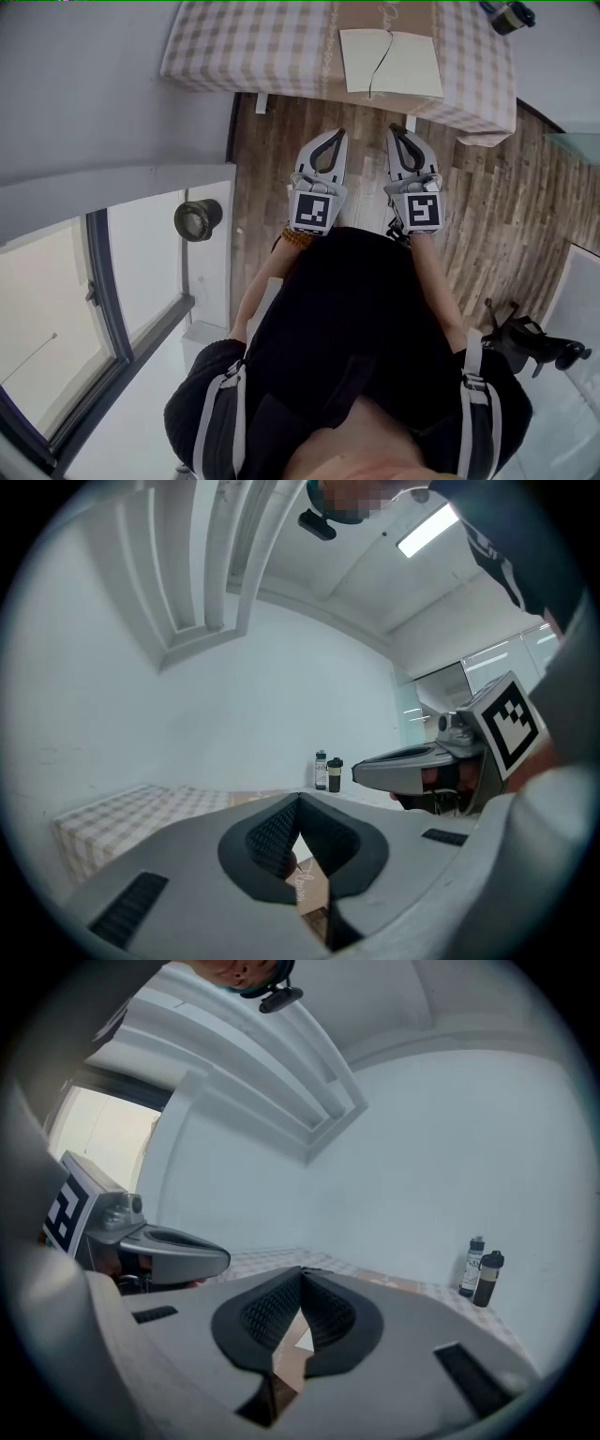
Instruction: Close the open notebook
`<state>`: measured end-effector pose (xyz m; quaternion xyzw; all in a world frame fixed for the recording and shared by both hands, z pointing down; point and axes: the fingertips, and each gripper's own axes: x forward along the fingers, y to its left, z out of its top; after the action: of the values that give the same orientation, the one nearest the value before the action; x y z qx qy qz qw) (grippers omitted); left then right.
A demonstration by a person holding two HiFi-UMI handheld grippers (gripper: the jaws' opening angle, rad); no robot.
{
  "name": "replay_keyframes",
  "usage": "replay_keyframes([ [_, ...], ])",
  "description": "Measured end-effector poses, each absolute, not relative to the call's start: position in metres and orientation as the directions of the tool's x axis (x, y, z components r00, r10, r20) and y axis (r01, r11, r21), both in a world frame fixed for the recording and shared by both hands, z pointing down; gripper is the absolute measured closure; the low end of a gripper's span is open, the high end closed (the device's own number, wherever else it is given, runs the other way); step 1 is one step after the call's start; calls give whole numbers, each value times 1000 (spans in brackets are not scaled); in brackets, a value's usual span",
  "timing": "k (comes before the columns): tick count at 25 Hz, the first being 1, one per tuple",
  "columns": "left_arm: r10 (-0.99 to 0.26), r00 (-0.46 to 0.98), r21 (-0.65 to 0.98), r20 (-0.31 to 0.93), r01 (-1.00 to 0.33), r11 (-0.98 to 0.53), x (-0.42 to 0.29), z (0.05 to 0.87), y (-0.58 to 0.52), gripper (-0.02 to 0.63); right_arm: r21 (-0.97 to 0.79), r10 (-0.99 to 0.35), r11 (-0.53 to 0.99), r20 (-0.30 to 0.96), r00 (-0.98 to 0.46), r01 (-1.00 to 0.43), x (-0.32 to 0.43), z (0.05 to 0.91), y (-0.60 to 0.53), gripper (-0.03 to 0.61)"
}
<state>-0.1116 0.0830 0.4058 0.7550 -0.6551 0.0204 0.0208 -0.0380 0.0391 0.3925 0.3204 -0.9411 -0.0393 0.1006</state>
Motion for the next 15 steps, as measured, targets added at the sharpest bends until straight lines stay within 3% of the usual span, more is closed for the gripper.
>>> replay_keyframes([
  [7,-979,189,15,74,-982,-189,-154,425,47,601,184,-649,760,196,-735,-623,-72,398,5,574],
  [15,-980,151,10,129,-989,-151,-190,451,13,601,184,-679,734,220,-700,-654,-76,409,-31,574],
])
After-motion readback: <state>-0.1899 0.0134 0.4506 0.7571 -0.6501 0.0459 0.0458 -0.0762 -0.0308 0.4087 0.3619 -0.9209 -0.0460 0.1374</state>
